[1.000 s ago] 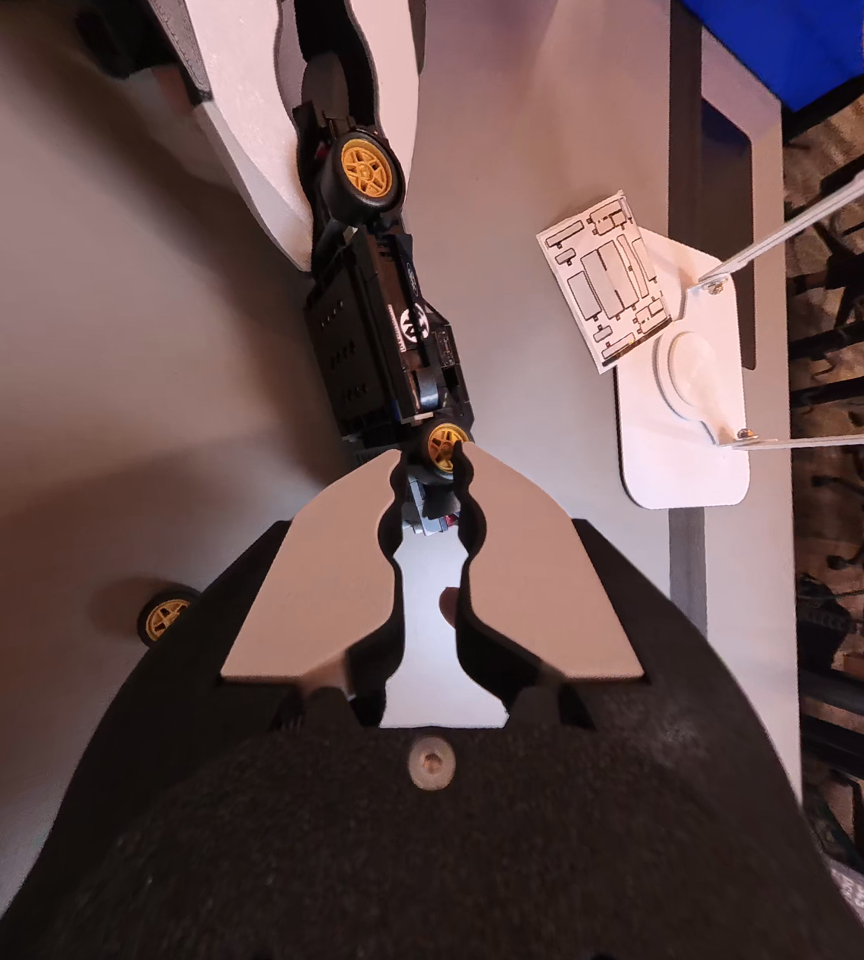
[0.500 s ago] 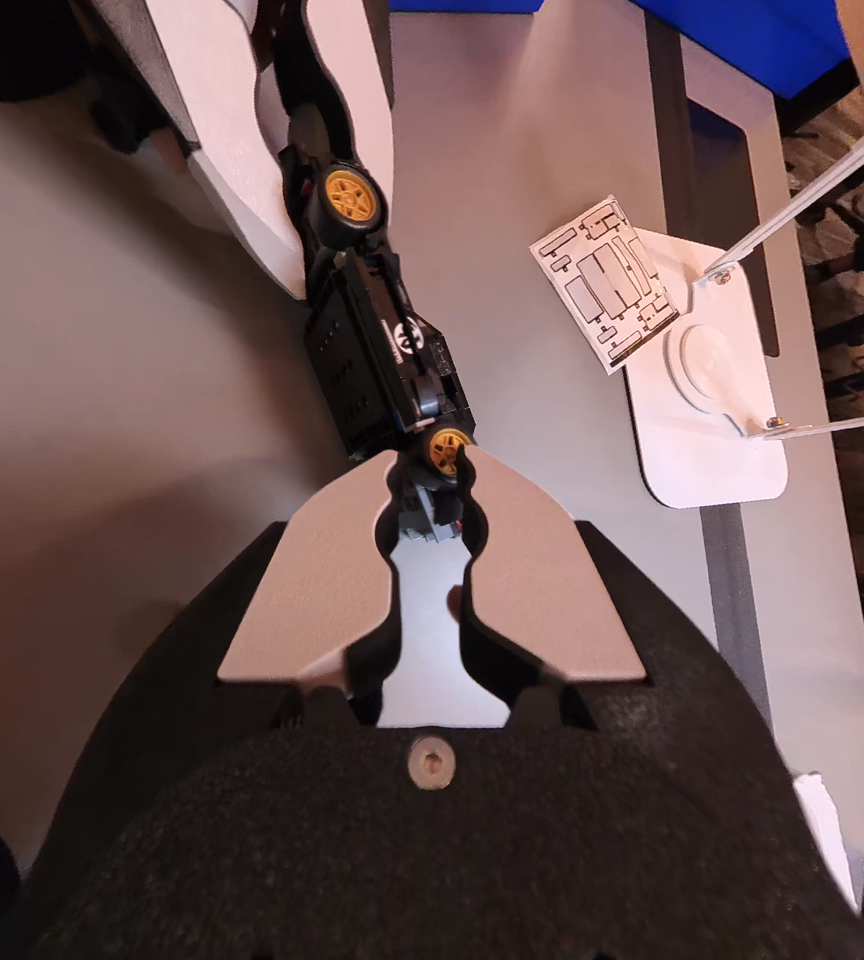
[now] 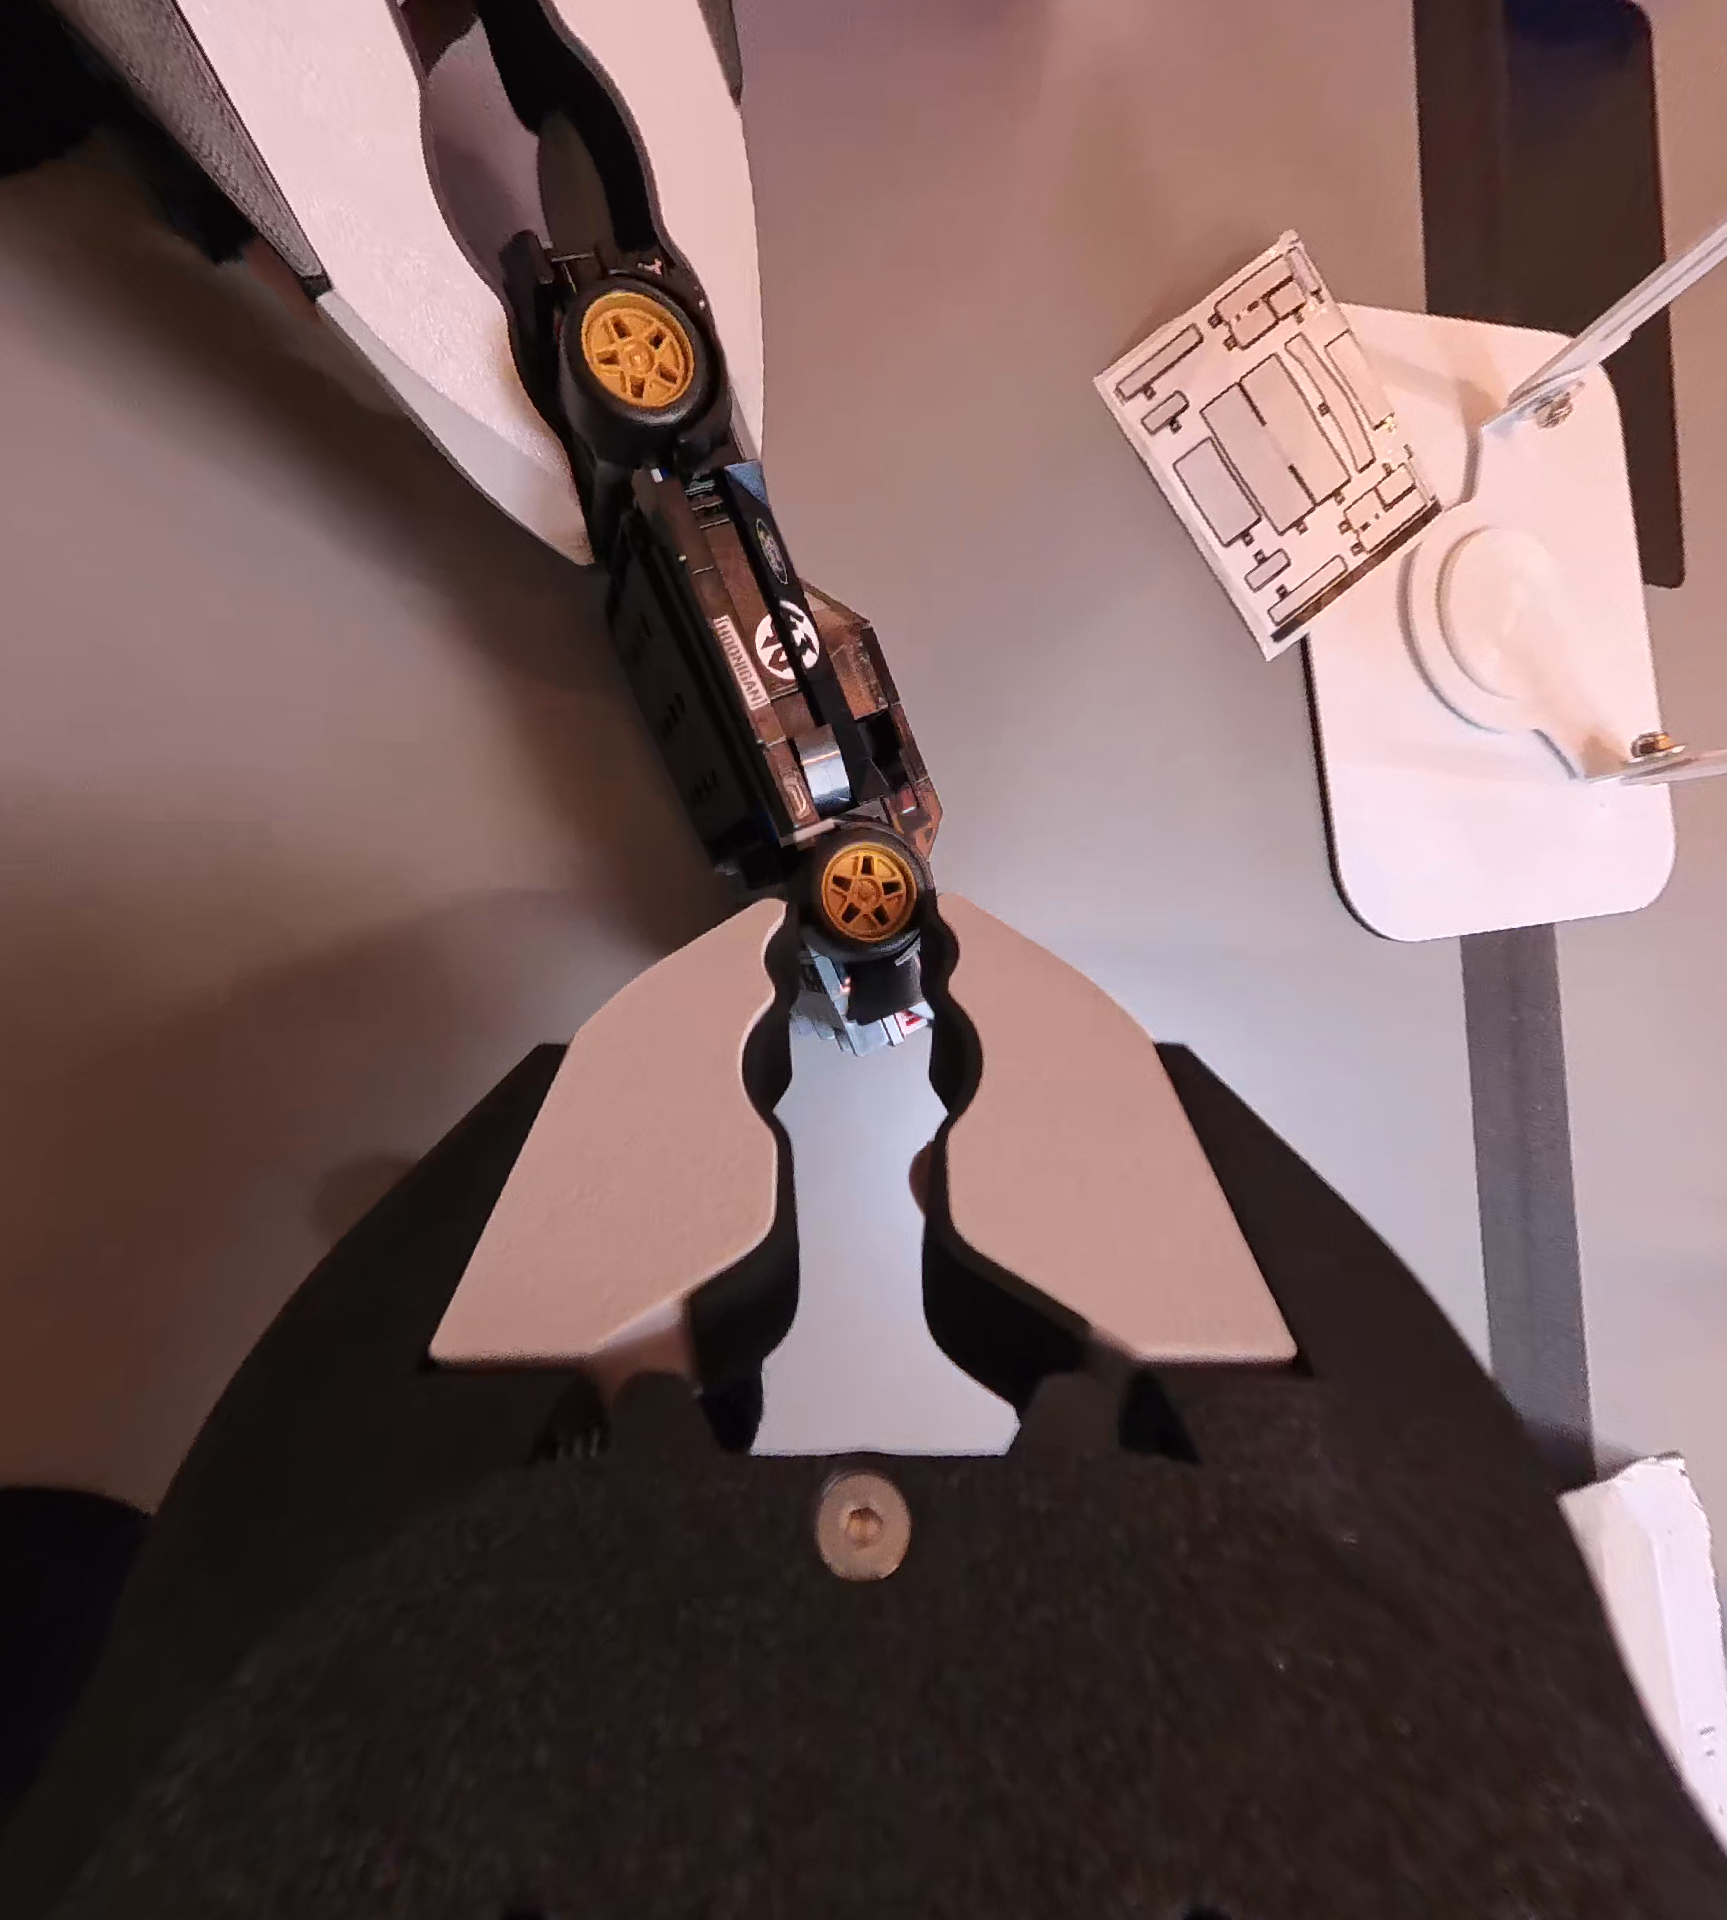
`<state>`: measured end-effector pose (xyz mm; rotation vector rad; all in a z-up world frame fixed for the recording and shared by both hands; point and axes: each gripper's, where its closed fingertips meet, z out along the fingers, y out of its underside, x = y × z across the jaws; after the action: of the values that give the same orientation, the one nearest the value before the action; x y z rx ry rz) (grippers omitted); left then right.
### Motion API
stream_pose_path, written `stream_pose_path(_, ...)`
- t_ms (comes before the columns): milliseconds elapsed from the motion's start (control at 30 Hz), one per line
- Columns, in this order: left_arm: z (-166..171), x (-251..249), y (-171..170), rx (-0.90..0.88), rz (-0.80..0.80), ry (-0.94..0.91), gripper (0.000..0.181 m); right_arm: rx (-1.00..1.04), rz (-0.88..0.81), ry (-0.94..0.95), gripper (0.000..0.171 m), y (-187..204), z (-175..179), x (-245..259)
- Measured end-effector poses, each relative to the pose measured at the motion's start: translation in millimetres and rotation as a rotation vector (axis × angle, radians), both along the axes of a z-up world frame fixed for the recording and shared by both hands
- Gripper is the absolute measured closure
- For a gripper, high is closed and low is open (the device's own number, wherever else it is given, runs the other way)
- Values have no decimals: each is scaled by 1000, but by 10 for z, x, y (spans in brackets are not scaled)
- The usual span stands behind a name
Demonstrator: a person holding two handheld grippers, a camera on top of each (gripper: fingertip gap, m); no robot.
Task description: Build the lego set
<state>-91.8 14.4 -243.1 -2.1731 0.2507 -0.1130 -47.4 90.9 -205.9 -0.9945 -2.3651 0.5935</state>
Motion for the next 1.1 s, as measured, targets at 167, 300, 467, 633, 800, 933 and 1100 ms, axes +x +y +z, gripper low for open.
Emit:
stream_pose_path(167, 8, 8, 2, 1, -7, 18, 144, 88, 34, -52, 149, 6, -16, 21)
stream_pose_path(300, -22, 5, -14, -11, -6, 9, 144, 137, 61, -85, 149, -10, -25, 7)
stream_pose_path(467, -61, 1, -34, -21, -7, 18, 144, 143, 82, -84, 149, -42, -34, 7)
stream_pose_path(633, -64, 1, -38, -25, -8, 0, 144, 115, 57, -55, 149, -41, -29, -20)
stream_pose_path(800, -83, -25, -44, -38, 14, -62, 144, 32, -15, 37, 146, -28, 62, -82)
stream_pose_path(933, -54, -9, -34, -40, 12, -115, 144, -52, -41, 62, 146, -26, 184, -82)
stream_pose_path(1100, -34, 15, -15, -82, 0, -241, 144, -144, -94, -22, 144, 3, 79, -85)
